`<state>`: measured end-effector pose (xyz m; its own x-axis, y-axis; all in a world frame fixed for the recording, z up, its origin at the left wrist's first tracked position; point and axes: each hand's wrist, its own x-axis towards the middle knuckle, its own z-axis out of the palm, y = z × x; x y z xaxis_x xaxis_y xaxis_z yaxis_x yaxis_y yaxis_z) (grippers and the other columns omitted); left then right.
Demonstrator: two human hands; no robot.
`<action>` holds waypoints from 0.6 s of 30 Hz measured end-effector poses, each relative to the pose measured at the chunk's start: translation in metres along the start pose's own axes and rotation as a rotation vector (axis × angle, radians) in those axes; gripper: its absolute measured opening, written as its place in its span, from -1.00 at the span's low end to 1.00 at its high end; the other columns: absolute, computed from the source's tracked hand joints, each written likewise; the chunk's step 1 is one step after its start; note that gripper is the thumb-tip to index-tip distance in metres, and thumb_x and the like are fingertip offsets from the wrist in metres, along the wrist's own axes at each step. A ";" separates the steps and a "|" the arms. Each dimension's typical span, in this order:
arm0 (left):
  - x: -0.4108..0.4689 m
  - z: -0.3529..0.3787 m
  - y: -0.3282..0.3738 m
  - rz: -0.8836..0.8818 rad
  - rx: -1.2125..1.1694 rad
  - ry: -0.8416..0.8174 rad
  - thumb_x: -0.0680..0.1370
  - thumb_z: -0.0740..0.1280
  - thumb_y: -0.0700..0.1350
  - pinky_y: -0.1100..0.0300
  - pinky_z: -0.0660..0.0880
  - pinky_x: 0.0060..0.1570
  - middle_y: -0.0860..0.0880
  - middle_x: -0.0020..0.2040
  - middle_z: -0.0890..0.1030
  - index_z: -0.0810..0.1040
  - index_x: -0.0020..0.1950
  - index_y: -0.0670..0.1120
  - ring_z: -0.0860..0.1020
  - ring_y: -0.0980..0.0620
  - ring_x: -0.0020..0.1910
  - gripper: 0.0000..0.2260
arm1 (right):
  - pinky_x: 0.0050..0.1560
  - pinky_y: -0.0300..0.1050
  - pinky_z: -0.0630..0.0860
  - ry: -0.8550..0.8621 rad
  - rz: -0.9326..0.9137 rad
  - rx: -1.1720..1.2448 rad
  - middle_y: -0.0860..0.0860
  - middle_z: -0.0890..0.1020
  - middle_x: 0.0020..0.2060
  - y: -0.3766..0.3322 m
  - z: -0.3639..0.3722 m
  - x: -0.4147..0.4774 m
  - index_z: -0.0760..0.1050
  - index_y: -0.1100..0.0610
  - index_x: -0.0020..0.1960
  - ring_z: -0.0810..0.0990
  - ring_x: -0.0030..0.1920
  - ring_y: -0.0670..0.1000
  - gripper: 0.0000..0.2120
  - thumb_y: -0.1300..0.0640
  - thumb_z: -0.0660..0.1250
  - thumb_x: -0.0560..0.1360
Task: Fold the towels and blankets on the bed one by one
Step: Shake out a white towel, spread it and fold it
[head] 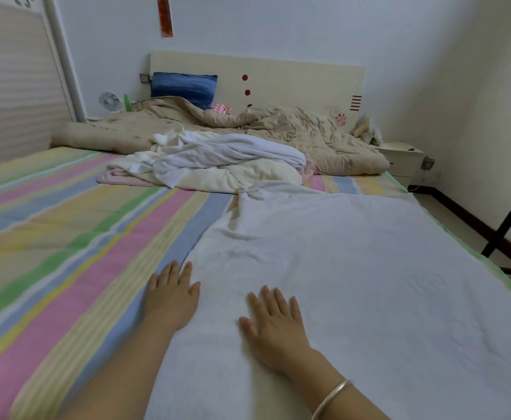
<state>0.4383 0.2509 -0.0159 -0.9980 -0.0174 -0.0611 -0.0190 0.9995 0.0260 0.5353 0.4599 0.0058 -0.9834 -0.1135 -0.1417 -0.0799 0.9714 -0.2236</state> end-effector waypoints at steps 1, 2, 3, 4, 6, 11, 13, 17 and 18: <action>0.000 0.000 0.001 -0.003 0.007 -0.010 0.66 -0.19 0.16 -0.04 -0.12 0.53 -0.05 0.60 -0.17 -0.22 0.59 0.00 -0.15 -0.04 0.58 -0.46 | 0.49 0.12 -0.33 -0.008 -0.005 0.017 0.01 -0.17 0.57 0.003 0.000 0.001 -0.11 -0.07 0.58 -0.27 0.54 0.03 -0.41 -0.23 -0.12 0.61; 0.001 0.001 0.002 -0.006 0.010 -0.020 0.66 -0.19 0.16 -0.05 -0.12 0.53 -0.06 0.60 -0.17 -0.21 0.59 0.00 -0.15 -0.05 0.58 -0.46 | 0.49 0.11 -0.33 -0.015 -0.013 0.032 0.00 -0.16 0.57 0.004 0.000 0.000 -0.10 -0.08 0.58 -0.26 0.55 0.03 -0.42 -0.23 -0.12 0.61; 0.003 0.001 0.004 -0.007 0.014 -0.028 0.66 -0.17 0.16 -0.06 -0.10 0.52 -0.06 0.60 -0.14 -0.19 0.60 -0.01 -0.12 -0.06 0.58 -0.46 | 0.50 0.10 -0.31 -0.018 -0.021 0.041 -0.01 -0.13 0.57 0.006 0.000 0.001 -0.08 -0.08 0.58 -0.24 0.55 0.03 -0.42 -0.23 -0.11 0.61; 0.002 0.000 0.005 -0.009 0.022 -0.026 0.66 -0.15 0.15 -0.06 -0.05 0.52 -0.08 0.60 -0.09 -0.13 0.60 -0.01 -0.07 -0.08 0.57 -0.46 | 0.51 0.08 -0.27 -0.012 -0.026 0.047 -0.01 -0.08 0.57 0.006 -0.001 0.000 -0.03 -0.08 0.57 -0.19 0.55 0.03 -0.44 -0.22 -0.10 0.62; 0.008 -0.008 0.008 -0.023 0.053 0.031 0.65 -0.06 0.10 -0.06 0.14 0.45 -0.11 0.55 0.15 0.08 0.57 -0.01 0.15 -0.11 0.51 -0.51 | 0.48 0.02 -0.06 0.052 -0.031 0.038 0.00 0.15 0.52 0.007 -0.007 0.007 0.18 -0.08 0.50 0.04 0.52 0.05 -0.52 -0.18 -0.06 0.63; 0.054 -0.040 0.011 -0.127 -0.185 0.125 0.58 0.13 0.00 0.07 0.42 -0.03 -0.09 0.18 0.47 0.49 0.13 -0.08 0.48 -0.12 0.09 -0.76 | 0.02 -0.07 0.34 0.189 0.039 -0.013 0.06 0.60 0.05 0.015 -0.049 0.068 0.54 0.08 0.03 0.52 0.11 0.13 -0.63 -0.11 0.05 0.62; 0.076 -0.049 0.011 -0.152 -0.299 0.142 0.56 0.18 -0.03 0.13 0.44 -0.19 -0.07 0.04 0.54 0.53 -0.01 -0.10 0.52 -0.09 -0.08 -0.81 | -0.06 -0.08 0.37 0.246 0.044 0.001 0.08 0.64 -0.03 0.019 -0.065 0.100 0.54 0.10 -0.03 0.56 0.04 0.14 -0.65 -0.09 0.09 0.61; 0.129 -0.052 0.018 -0.082 -0.588 0.123 0.56 0.27 0.00 0.13 0.49 -0.08 0.04 -0.03 0.57 0.49 -0.02 -0.02 0.54 -0.03 -0.06 -0.89 | -0.02 -0.08 0.46 0.368 0.020 0.006 0.04 0.64 -0.02 0.023 -0.091 0.173 0.57 0.09 0.03 0.54 0.03 0.10 -0.70 -0.06 0.14 0.59; 0.145 -0.053 0.022 -0.061 -0.664 0.107 0.55 0.29 0.02 0.12 0.50 -0.02 0.06 0.00 0.57 0.50 0.01 -0.01 0.54 -0.02 -0.02 -0.88 | -0.02 -0.08 0.48 0.385 0.014 0.013 0.02 0.63 -0.02 0.023 -0.096 0.194 0.57 0.08 0.05 0.54 0.03 0.09 -0.71 -0.05 0.15 0.59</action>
<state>0.2897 0.2692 0.0286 -0.9938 -0.1099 0.0165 -0.0745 0.7686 0.6354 0.3273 0.4803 0.0660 -0.9737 -0.0116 0.2274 -0.0669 0.9692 -0.2368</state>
